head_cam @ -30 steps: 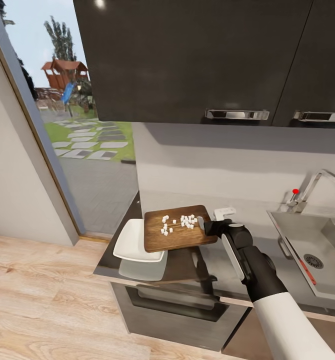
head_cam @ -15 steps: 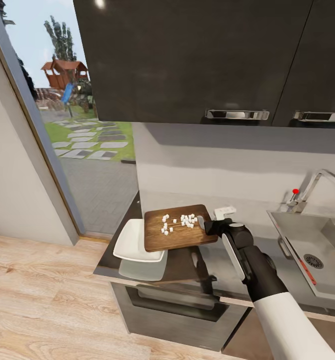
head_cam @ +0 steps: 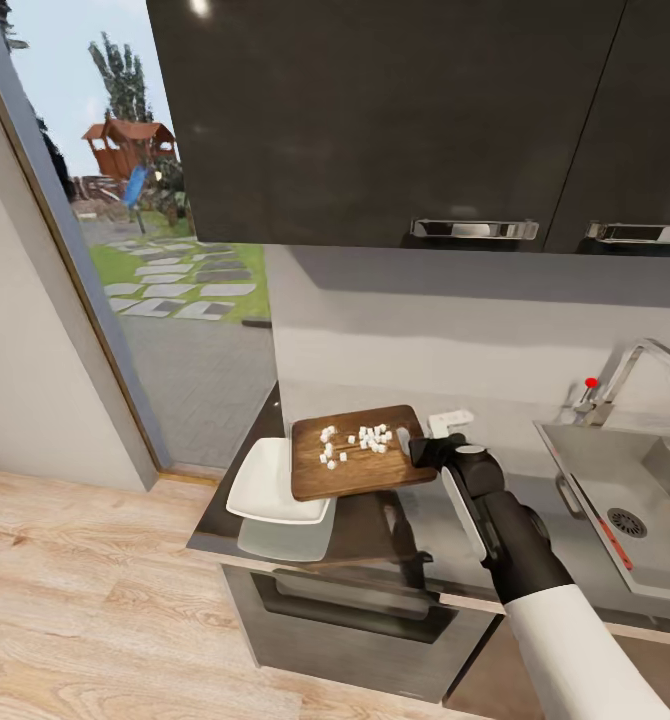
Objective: In the kitchen, take the Vidalia onion out of the sink, dice it on the chopping board with the paring knife, put the diced onion into the bowl on the countertop, then place both the paring knife and the chopping board into the sink.
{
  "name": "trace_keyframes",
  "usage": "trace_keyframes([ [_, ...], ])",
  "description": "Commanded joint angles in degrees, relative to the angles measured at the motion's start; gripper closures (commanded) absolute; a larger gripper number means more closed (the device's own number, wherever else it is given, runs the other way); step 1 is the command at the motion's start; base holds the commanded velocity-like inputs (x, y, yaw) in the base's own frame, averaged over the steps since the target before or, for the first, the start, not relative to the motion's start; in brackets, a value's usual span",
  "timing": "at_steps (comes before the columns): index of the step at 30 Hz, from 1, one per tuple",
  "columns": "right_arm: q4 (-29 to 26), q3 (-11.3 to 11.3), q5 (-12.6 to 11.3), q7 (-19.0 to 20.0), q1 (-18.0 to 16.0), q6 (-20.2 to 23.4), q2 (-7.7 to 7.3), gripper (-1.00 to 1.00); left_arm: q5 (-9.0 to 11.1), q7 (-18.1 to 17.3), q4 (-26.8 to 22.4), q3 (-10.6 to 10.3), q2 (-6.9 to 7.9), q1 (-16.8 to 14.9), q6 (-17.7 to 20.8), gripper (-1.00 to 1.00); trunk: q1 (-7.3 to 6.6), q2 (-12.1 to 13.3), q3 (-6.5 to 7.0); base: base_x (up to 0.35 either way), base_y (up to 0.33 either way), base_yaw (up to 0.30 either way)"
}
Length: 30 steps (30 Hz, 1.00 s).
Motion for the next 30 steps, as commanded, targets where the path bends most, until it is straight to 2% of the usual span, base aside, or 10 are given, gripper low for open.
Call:
trace_keyframes([
  [1,-0.03,0.10,1.15,-0.54,-0.05,0.15,0.08,1.00,0.60,0.42,-0.08,-0.47,0.10,-0.11,-0.12,-1.00,0.04,-0.12,-0.11,0.000,0.000,0.000],
  [4,-0.01,0.09,3.15,-0.79,-0.05,0.06,0.19,1.00,0.60,0.41,0.63,-0.49,0.05,-0.49,-0.12,-1.00,0.04,-0.12,-0.11,0.000,0.000,0.000],
  [9,-0.06,0.11,3.65,-0.91,-0.05,0.10,0.41,1.00,0.53,0.37,1.47,-0.51,-0.57,-1.19,-0.12,-1.00,0.04,-0.12,-0.11,0.000,0.000,0.000],
  [18,-0.09,0.92,3.76,-1.05,-0.05,0.13,3.91,1.00,0.53,0.40,1.50,-0.52,-0.60,-1.25,-0.12,-1.00,0.04,-0.12,-0.11,0.000,0.000,0.000],
  [30,-0.11,1.60,3.83,-1.62,-0.05,0.11,4.28,1.00,0.53,0.40,1.41,-0.51,-0.60,-1.23,-0.12,-1.00,0.04,-0.12,-0.11,0.019,0.045,0.000],
])
